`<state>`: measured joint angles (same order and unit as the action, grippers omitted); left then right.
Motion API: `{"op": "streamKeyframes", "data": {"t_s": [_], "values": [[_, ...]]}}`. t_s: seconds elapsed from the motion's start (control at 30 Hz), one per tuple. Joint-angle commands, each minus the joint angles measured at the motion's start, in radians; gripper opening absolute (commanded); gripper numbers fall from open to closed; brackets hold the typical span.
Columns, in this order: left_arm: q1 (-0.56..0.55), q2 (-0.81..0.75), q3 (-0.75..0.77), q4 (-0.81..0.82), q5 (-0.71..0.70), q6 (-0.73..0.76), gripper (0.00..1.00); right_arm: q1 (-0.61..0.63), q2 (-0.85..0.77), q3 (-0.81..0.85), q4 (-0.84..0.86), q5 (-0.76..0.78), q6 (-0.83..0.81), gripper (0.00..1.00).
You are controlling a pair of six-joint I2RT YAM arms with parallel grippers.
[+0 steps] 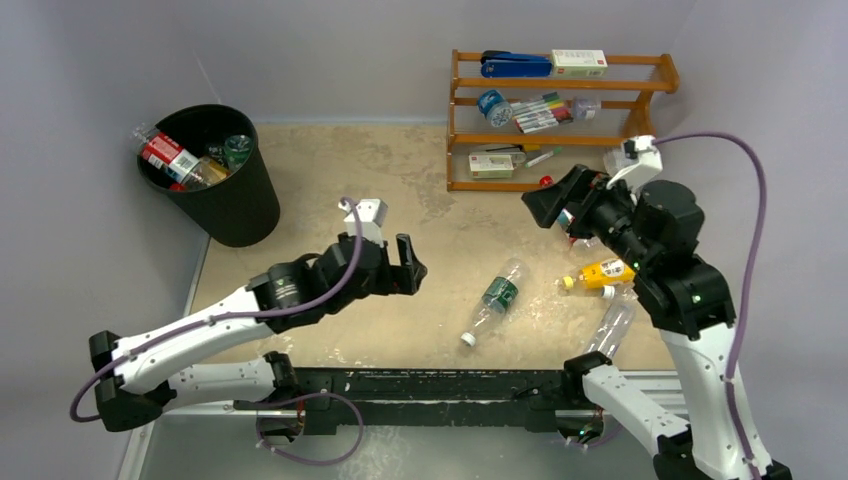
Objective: Put the plastic bottles in the bin
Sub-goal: Pick up the plastic bottle at the center of the board.
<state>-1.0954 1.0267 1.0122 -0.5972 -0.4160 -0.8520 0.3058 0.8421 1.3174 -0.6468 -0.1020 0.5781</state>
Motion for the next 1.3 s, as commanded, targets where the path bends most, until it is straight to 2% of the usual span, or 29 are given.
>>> {"op": "streamKeyframes", "data": {"t_s": [0.0, 0.13, 0.33, 0.5, 0.7, 0.87, 1.03, 1.27], "values": [[-0.004, -0.064, 0.134, -0.041, -0.020, 0.042, 0.88, -0.004, 0.018, 0.119, -0.047, 0.074, 0.024, 1.00], [-0.004, -0.081, 0.221, -0.121, -0.041, 0.068, 0.88, -0.004, 0.022, 0.194, -0.070, 0.103, 0.037, 1.00], [-0.004, -0.119, 0.243, -0.144, -0.040, 0.045, 0.88, -0.004, -0.013, 0.211, -0.095, 0.106, 0.039, 1.00], [-0.004, -0.117, 0.223, -0.148, -0.017, 0.017, 0.88, -0.004, -0.027, 0.099, -0.085, 0.032, 0.046, 1.00], [-0.004, -0.053, 0.181, -0.152, 0.015, 0.024, 0.89, -0.004, -0.088, -0.142, -0.016, -0.009, 0.093, 1.00], [-0.004, 0.064, 0.080, -0.039, 0.109, 0.078, 0.89, -0.004, -0.152, -0.336, 0.041, -0.038, 0.140, 1.00], [-0.004, 0.258, 0.066, 0.085, 0.174, 0.118, 0.89, -0.004, -0.134, -0.508, 0.104, -0.051, 0.150, 1.00], [-0.010, 0.508, 0.088, 0.304, 0.237, 0.134, 0.90, -0.004, 0.016, -0.538, 0.170, -0.049, 0.162, 1.00]]}}
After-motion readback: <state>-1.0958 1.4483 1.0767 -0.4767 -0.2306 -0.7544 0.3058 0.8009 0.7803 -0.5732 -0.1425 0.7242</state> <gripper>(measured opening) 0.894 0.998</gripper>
